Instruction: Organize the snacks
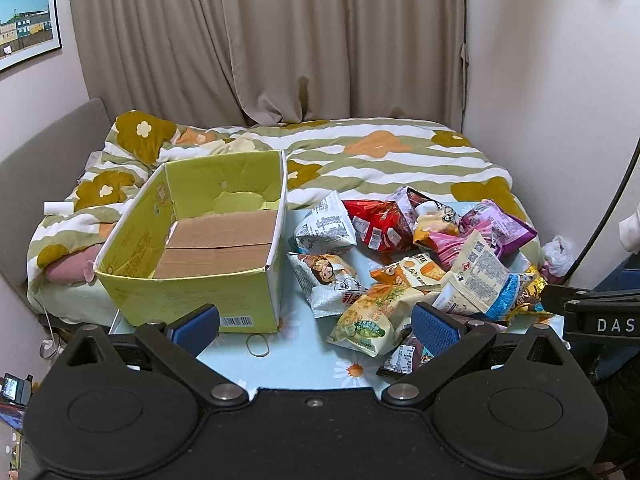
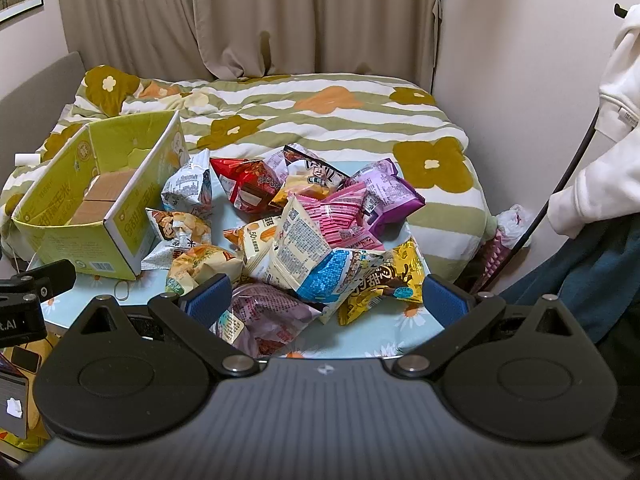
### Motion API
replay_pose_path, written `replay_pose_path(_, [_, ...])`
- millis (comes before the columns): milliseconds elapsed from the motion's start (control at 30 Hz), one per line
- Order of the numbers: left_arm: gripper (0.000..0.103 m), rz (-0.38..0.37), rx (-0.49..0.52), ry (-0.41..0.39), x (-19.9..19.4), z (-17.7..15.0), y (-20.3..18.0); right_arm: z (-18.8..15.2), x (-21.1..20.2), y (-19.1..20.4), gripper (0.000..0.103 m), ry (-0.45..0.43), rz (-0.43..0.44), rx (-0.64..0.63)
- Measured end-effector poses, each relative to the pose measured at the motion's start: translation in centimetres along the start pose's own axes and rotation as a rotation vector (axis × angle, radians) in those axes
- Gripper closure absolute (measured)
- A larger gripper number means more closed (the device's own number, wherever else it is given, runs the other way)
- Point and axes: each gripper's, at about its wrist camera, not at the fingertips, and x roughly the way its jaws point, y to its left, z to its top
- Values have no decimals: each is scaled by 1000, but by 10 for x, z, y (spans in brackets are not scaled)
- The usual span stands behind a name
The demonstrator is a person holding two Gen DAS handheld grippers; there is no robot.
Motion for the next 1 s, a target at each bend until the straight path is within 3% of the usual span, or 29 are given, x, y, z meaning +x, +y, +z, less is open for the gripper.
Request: replay_pose_path(1000, [0,-9,-2,10,4,3,-6,2,2,-3,0,5,4,2])
